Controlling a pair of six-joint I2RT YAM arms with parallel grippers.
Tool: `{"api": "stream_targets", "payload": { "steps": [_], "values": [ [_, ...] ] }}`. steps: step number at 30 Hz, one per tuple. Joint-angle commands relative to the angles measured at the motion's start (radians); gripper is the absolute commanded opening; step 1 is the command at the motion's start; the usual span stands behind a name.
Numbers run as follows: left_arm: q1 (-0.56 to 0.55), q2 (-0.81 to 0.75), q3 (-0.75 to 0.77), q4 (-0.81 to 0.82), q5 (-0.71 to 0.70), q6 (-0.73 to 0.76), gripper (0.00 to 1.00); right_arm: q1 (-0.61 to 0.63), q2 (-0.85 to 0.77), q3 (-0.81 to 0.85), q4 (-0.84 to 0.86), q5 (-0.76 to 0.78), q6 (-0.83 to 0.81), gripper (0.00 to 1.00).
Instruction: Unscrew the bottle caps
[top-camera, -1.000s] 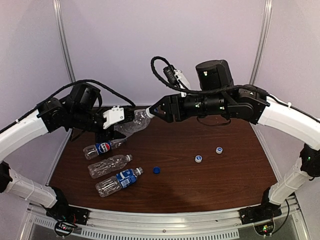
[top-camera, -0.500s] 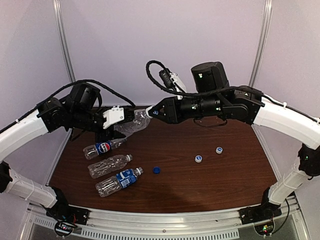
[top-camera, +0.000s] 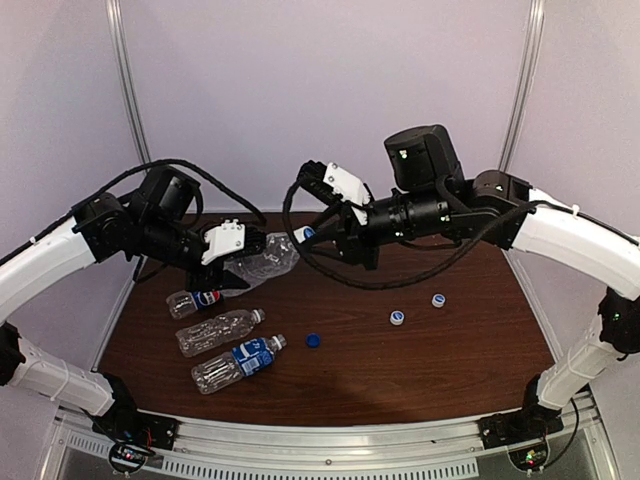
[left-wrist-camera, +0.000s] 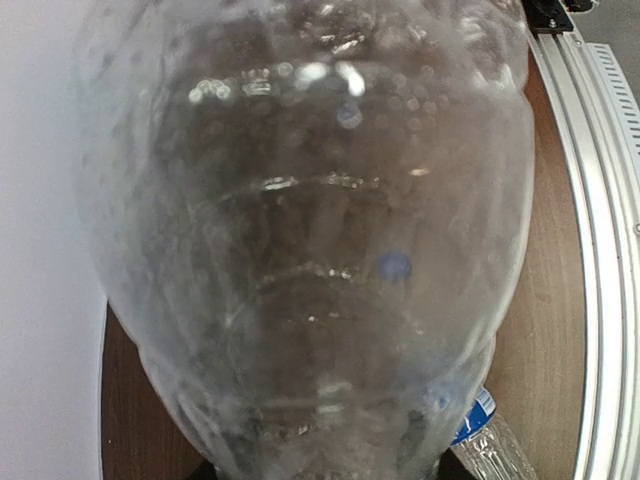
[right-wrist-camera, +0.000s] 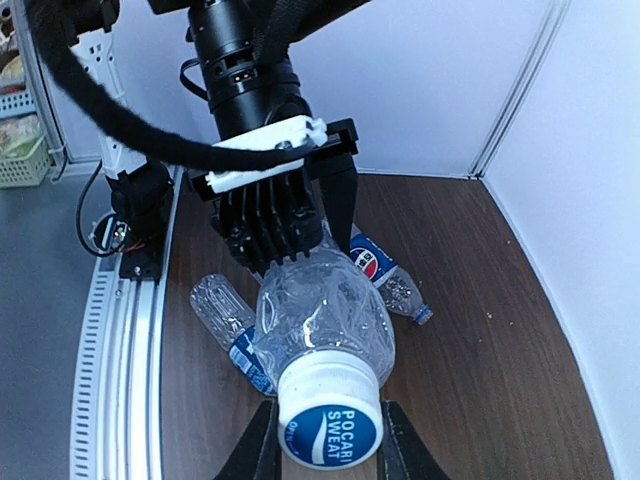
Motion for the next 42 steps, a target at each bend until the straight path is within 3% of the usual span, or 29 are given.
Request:
{"api": "stream_targets", "payload": {
  "steps": [1, 6, 9, 10, 13, 14, 20, 24, 28, 33, 39, 42],
  "values": [
    [-0.002, 0.011, 0.039, 0.01, 0.091, 0.012, 0.37, 0.013, -0.018, 0.017, -0.075, 0.027, -0.39, 0.0],
    [-0.003, 0.014, 0.039, 0.007, 0.091, 0.015, 0.37, 0.022, -0.04, 0.006, -0.087, 0.074, -0.593, 0.0],
    [-0.003, 0.012, 0.036, 0.007, 0.091, 0.015, 0.37, 0.025, -0.06, -0.022, -0.053, 0.111, -0.633, 0.0],
    [-0.003, 0.012, 0.036, 0.006, 0.091, 0.015, 0.37, 0.025, -0.066, -0.028, -0.028, 0.12, -0.615, 0.1],
    [-0.003, 0.013, 0.039, 0.008, 0.09, 0.014, 0.37, 0.027, -0.071, -0.035, 0.037, 0.115, -0.51, 0.85],
    [-0.003, 0.015, 0.041, 0.008, 0.089, 0.011, 0.37, 0.027, -0.073, -0.033, 0.055, 0.107, -0.47, 0.98],
    [-0.003, 0.008, 0.04, 0.055, 0.012, -0.013, 0.37, 0.024, -0.11, -0.041, 0.148, 0.111, -0.063, 1.0],
    [-0.003, 0.009, 0.039, 0.094, -0.062, -0.021, 0.37, 0.014, -0.118, -0.05, 0.172, 0.144, 0.377, 0.99],
    [-0.002, 0.009, 0.038, 0.116, -0.094, -0.024, 0.37, -0.001, -0.132, -0.083, 0.15, 0.186, 0.667, 0.87],
    [-0.003, 0.006, 0.031, 0.117, -0.092, -0.024, 0.37, -0.001, -0.126, -0.127, 0.158, 0.168, 0.798, 0.84],
    [-0.003, 0.004, 0.025, 0.117, -0.094, -0.02, 0.37, -0.001, -0.076, -0.1, 0.183, 0.12, 0.807, 0.78],
    [-0.003, 0.003, 0.021, 0.116, -0.093, -0.019, 0.37, -0.001, -0.062, -0.091, 0.18, 0.115, 0.802, 0.7]
  ]
}}
